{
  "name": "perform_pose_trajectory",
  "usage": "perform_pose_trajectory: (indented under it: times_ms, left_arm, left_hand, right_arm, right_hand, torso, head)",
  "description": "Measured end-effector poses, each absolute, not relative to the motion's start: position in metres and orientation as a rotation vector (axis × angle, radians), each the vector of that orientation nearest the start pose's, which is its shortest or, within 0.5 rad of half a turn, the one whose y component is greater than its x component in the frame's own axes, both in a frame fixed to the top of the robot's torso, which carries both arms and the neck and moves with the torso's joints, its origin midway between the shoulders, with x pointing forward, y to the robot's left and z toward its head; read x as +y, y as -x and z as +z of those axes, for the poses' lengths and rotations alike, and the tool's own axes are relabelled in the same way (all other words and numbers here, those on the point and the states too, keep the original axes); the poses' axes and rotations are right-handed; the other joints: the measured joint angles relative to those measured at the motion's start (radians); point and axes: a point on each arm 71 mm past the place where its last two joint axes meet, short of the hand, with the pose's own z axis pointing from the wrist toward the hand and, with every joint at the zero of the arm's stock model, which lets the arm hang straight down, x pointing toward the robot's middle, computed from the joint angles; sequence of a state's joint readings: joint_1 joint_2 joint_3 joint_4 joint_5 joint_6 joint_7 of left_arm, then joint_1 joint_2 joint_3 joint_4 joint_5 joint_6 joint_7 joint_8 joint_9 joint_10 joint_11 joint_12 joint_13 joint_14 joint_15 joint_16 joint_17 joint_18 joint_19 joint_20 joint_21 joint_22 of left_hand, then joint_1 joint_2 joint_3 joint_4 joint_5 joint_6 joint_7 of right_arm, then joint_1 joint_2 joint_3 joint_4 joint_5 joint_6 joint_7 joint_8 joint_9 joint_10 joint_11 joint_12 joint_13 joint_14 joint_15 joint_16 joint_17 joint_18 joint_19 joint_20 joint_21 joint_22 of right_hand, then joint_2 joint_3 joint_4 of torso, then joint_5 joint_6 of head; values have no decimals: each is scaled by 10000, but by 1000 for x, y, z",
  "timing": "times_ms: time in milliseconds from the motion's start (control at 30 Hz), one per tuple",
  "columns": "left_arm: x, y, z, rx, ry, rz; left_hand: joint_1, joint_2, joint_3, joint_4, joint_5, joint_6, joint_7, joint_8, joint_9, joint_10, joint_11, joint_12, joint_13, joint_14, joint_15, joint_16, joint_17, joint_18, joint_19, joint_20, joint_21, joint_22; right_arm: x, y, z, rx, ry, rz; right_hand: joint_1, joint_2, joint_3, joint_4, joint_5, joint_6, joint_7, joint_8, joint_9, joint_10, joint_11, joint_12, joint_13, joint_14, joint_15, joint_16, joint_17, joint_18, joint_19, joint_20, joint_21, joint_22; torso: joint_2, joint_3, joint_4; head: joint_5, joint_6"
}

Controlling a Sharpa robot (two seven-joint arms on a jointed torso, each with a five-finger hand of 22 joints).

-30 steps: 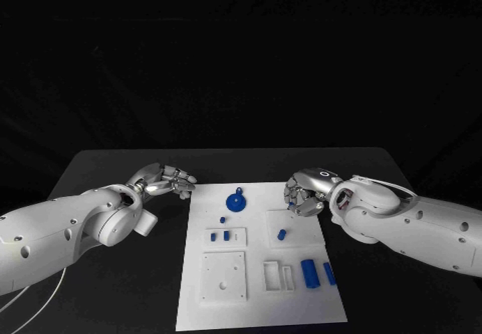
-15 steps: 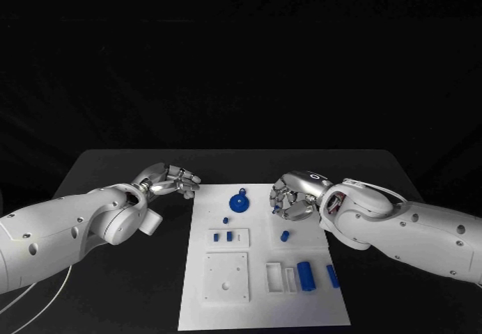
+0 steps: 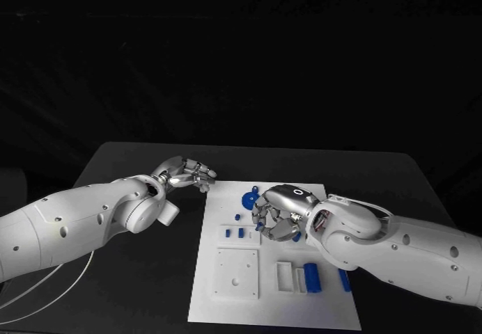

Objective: Assemble the parts on the task board

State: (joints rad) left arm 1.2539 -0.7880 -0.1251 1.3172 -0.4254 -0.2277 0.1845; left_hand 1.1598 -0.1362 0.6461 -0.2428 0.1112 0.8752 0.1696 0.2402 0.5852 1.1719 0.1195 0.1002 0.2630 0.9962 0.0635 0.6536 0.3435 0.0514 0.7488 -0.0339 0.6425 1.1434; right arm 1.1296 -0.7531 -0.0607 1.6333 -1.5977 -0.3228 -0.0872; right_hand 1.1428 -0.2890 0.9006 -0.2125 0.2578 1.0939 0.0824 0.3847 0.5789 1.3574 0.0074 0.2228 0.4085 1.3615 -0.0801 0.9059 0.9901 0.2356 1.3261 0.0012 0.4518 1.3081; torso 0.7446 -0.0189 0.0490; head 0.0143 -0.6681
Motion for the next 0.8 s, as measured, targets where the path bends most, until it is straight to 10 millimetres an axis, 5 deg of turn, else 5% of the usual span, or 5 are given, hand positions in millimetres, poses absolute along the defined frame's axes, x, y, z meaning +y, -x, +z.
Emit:
perform_pose_trajectory:
  times_ms: [800]
  left_arm:
    - [231,-525,-203,17117,7354,-11757]
  left_hand:
    - [0,0,0,0,0,0,0,0,1,0,0,0,1,0,0,-38,41,-2,0,0,0,8]
  right_arm:
    - [-85,-394,-258,16898,5737,8363]
  right_hand:
    - [107,105,-71,-69,24,-17,15,-52,53,-58,12,-70,73,-24,-23,36,-25,0,0,3,0,-3]
  torso:
    - [-31,9,-22]
  head:
    - [674,-352]
